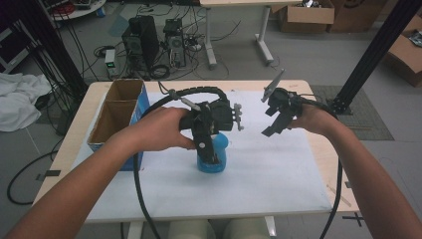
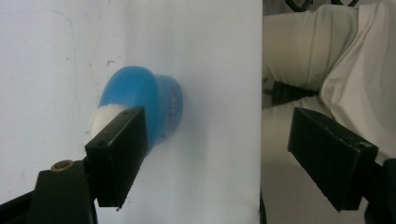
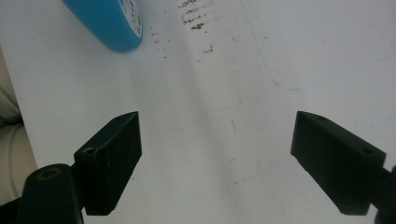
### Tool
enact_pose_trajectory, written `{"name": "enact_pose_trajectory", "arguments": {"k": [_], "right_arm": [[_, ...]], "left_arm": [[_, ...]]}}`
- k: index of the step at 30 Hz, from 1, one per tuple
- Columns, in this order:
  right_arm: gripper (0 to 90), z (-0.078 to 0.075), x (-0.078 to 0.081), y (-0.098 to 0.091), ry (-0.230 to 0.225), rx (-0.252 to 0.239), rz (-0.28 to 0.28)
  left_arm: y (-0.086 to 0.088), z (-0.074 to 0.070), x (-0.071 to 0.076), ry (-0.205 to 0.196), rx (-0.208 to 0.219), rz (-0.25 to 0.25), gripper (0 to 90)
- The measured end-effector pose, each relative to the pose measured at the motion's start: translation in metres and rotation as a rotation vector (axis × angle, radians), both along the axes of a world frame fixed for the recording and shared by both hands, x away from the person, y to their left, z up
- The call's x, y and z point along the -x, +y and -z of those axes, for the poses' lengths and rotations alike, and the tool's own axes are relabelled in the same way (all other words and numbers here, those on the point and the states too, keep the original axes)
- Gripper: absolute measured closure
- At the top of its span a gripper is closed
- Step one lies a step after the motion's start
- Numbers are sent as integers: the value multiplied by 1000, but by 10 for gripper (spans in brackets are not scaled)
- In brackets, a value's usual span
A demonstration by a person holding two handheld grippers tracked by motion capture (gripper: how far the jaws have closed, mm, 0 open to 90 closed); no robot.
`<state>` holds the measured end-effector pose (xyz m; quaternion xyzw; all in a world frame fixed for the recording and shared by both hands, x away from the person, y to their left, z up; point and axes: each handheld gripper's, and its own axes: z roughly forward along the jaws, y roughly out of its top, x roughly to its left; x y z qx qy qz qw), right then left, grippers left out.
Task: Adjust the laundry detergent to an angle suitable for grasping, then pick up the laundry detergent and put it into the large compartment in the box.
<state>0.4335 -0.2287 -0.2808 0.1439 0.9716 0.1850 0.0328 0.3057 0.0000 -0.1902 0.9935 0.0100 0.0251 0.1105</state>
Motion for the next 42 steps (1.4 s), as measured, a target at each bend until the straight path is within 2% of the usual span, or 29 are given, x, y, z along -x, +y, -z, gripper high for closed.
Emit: {"name": "enact_pose_trajectory", "arguments": {"k": [16,26,35,42], "right_arm": [[163,-1,4,1,-4,1,2],[164,-1,3,0,-3,1,6],[163,-3,2,-3,-2,-12,14],[163,0,1,-4,2,-7,13]], "left_arm": [[1,0,3,-4,2,-1,210],[2,-7,-1,-23,9,0,205],[-1,-17,-13,-36,38,13,202],[-1,-21,-29,-47,63,29,201]]}}
